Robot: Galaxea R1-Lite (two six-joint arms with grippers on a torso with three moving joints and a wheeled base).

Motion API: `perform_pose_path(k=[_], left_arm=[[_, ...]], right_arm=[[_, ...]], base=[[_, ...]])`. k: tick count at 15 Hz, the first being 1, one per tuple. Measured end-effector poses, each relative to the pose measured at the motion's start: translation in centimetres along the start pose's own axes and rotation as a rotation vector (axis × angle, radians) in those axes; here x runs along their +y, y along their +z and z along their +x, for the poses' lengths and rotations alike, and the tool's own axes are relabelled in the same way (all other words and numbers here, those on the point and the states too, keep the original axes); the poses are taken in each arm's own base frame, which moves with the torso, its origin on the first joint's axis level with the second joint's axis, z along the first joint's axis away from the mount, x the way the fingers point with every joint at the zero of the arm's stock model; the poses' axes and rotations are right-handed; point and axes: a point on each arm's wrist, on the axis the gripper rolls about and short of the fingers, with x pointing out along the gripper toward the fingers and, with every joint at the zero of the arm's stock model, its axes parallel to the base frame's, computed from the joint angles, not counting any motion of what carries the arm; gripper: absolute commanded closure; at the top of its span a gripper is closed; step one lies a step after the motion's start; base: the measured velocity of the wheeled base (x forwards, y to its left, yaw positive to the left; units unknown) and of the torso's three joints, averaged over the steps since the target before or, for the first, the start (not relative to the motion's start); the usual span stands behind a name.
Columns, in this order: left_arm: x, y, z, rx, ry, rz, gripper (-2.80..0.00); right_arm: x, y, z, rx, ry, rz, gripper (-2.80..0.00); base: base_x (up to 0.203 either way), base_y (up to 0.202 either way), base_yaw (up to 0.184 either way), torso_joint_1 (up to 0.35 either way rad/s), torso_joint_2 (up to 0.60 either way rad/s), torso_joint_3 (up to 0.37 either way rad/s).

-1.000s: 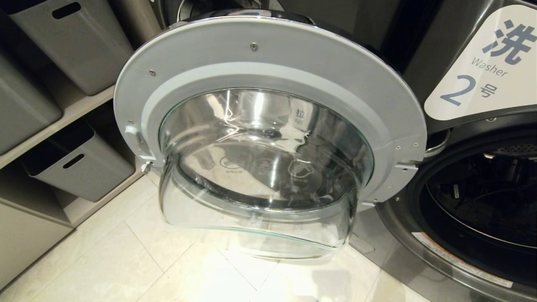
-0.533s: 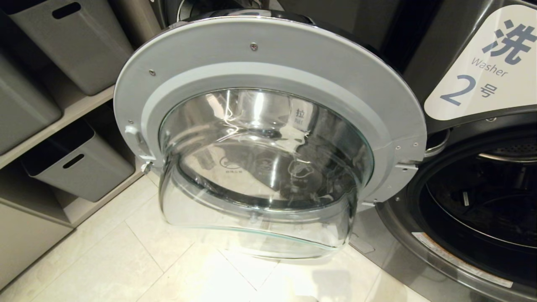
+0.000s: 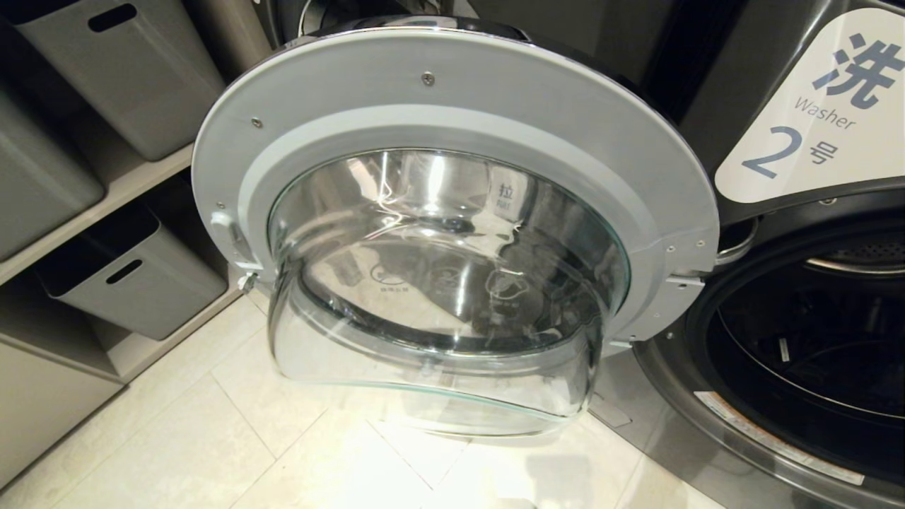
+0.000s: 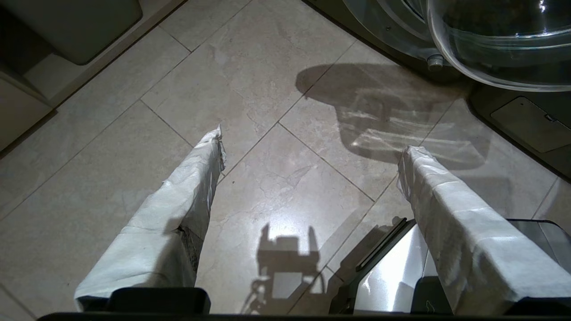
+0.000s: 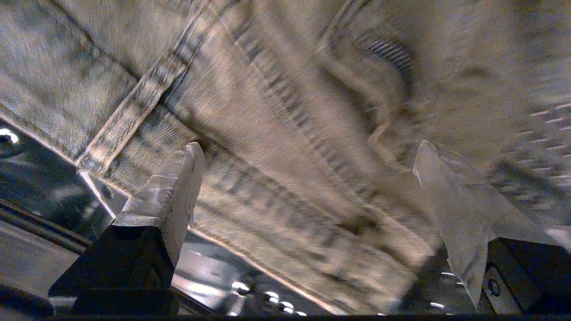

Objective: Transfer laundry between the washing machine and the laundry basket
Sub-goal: Pick a cloth and place it into the basket

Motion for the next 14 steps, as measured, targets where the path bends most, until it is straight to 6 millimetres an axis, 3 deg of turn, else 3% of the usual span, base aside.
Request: perform_pose_path(k=[3,8,14], left_arm=[[0.0,0.0,0.0,0.000,0.000,0.000,-2.80],[0.0,0.0,0.0,0.000,0.000,0.000,-2.80],[0.0,0.0,0.0,0.000,0.000,0.000,-2.80]], right_arm=[[-0.1,-0.1,1.2,-0.018,-0.005,0.000,-2.80],[-0.4,1.6,2.4,-0.178,-0.067,0.029,-2.80],[-0.2,1.3,3.1,-0.290,-0.122,0.039,-2.80]], base=[[0.000,0.000,0.000,0.000,0.00,0.000],[0.000,0.000,0.000,0.000,0.00,0.000],[0.000,0.000,0.000,0.000,0.00,0.000]])
